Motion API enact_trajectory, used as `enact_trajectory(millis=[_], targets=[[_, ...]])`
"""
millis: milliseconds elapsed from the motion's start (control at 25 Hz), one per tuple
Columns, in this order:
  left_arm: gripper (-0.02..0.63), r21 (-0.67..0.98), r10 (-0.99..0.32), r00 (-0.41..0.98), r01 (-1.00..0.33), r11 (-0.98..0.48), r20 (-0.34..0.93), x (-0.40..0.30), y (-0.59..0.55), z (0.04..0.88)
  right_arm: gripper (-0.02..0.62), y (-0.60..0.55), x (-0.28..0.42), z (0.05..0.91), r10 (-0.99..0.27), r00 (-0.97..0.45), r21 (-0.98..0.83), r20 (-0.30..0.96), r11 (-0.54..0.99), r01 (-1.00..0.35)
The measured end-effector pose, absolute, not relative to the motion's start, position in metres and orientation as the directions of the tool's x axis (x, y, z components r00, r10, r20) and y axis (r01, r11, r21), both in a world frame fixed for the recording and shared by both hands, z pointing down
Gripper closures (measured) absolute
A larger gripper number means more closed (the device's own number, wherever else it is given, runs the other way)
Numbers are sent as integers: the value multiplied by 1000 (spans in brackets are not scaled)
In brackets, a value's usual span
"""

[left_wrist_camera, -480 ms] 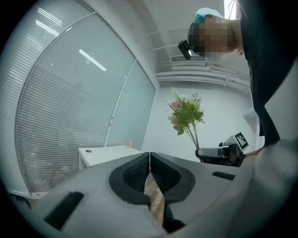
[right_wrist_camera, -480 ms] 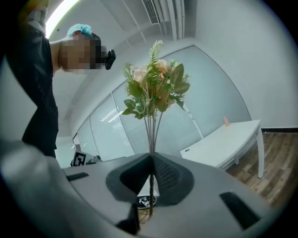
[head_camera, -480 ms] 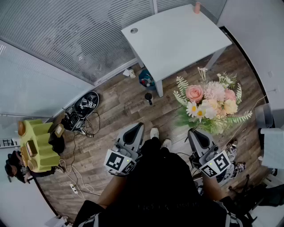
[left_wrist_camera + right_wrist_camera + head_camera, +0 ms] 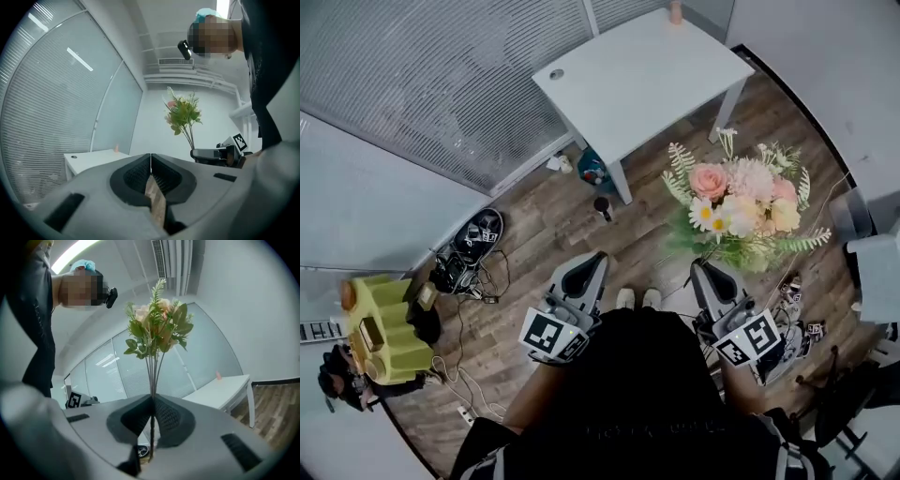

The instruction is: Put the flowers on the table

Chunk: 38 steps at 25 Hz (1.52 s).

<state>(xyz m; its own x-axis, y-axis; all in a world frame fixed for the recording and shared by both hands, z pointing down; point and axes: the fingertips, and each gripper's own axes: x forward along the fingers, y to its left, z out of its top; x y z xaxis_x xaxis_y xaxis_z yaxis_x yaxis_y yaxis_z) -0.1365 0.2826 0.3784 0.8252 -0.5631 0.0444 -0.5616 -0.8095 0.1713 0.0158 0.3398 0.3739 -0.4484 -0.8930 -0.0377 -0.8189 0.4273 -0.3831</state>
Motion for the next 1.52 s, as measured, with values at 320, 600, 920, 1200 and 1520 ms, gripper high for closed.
enact_trajectory(millis=[320,600,920,1200,1520], targets=[[588,187,-599,799,-597,-780,51,-135,301,386,557,354,27,383,-875,-483,-403,-39,456,-793],[588,206,-599,799,-595,-777,51,-136,289,390,557,341,31,389,-874,-484,-425,-25,448,-787],[588,206,-592,805,-587,-783,45,-125,254,396,555,306,32,389,-865,-500,-434,-37,465,-772],[588,238,-588,807,-582,-778,53,-118,175,405,556,227,31,390,-853,-522,-447,-9,470,-761],[588,238,-569,822,-560,-794,35,-122,98,403,555,156,22,383,-857,-516,-443,-12,467,-765]])
